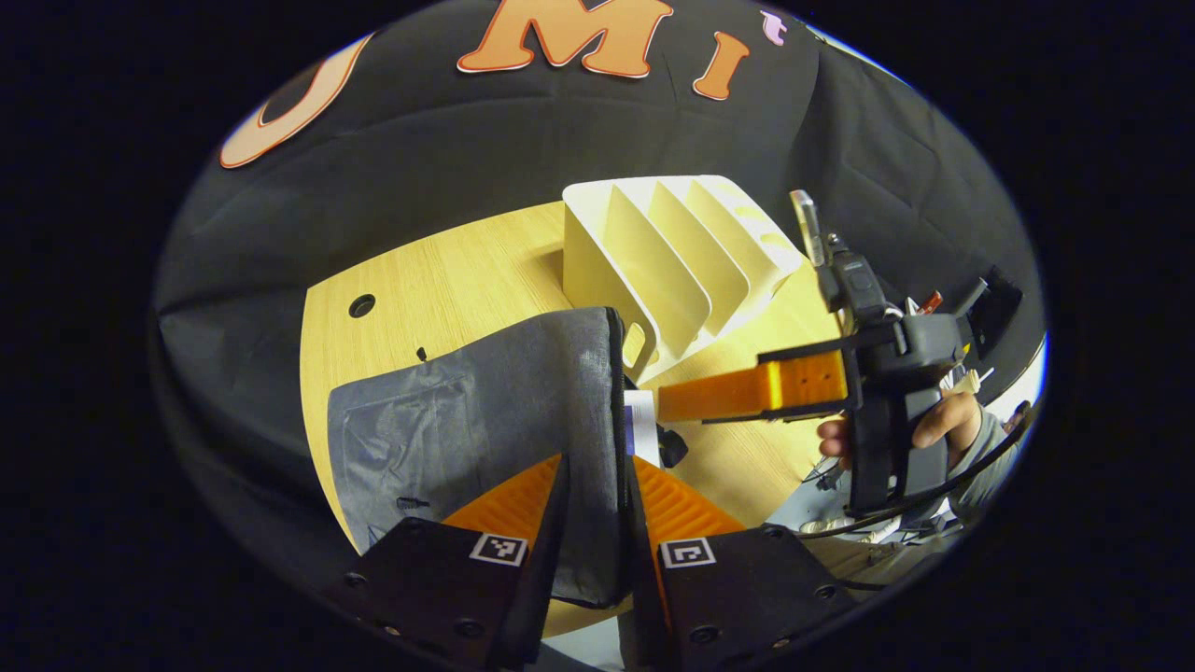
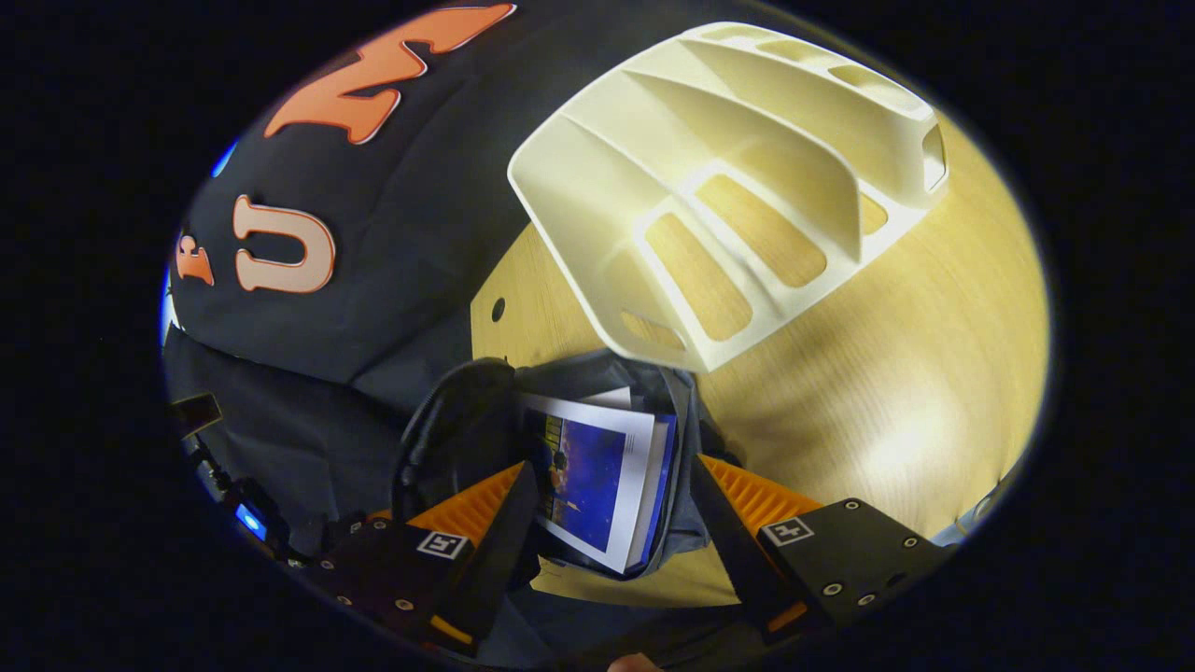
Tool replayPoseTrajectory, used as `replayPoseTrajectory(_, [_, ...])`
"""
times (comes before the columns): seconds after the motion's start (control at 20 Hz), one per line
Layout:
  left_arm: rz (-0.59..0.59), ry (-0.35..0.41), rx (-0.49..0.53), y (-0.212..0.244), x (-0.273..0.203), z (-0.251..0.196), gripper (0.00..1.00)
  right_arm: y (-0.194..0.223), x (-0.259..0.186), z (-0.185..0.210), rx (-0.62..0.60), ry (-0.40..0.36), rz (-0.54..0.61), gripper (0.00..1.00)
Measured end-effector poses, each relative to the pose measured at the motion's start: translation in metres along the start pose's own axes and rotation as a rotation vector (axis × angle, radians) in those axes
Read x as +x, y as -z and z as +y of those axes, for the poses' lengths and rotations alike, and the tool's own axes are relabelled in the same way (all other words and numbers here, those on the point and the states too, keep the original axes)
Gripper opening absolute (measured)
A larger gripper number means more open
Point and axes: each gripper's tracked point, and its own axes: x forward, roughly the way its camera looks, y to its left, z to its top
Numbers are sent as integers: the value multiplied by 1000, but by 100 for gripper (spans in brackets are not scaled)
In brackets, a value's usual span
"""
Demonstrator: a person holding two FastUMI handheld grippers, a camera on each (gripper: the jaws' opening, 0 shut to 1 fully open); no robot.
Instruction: Open the schoolbag, grab two books from the bookshelf and put them into the schoolbag.
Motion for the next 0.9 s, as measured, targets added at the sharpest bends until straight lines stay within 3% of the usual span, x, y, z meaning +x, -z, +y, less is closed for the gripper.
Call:
replayPoseTrajectory(0.1, [-7,12,-12,-3,-2,-9,46,-21,-21,-3,-25,5,-48,98])
replayPoseTrajectory(0.15, [-11,18,-19,-6,-1,-16,58,-31,-31,-2,-43,0,-70,98])
replayPoseTrajectory(0.35, [-28,4,-60,-19,0,-38,64,-69,-67,-9,-111,-1,-130,98])
replayPoseTrajectory(0.4, [-40,5,-71,-25,-3,-45,67,-77,-75,-10,-134,3,-140,98])
replayPoseTrajectory(0.45, [-49,-1,-85,-29,-2,-51,79,-84,-92,-13,-160,5,-154,98])
replayPoseTrajectory(0.65, [-126,-48,-85,-59,-3,-72,81,-120,-127,-21,-260,6,-230,98])
replayPoseTrajectory(0.7, [-159,-66,-81,-71,-3,-79,83,-131,-135,-19,-288,9,-257,98])
replayPoseTrajectory(0.75, [-197,-82,-78,-85,-6,-88,92,-140,-142,-17,-325,7,-287,98])
replayPoseTrajectory(0.9, [-337,-135,-83,-123,-11,-110,93,-169,-169,-11,-420,14,-383,98])
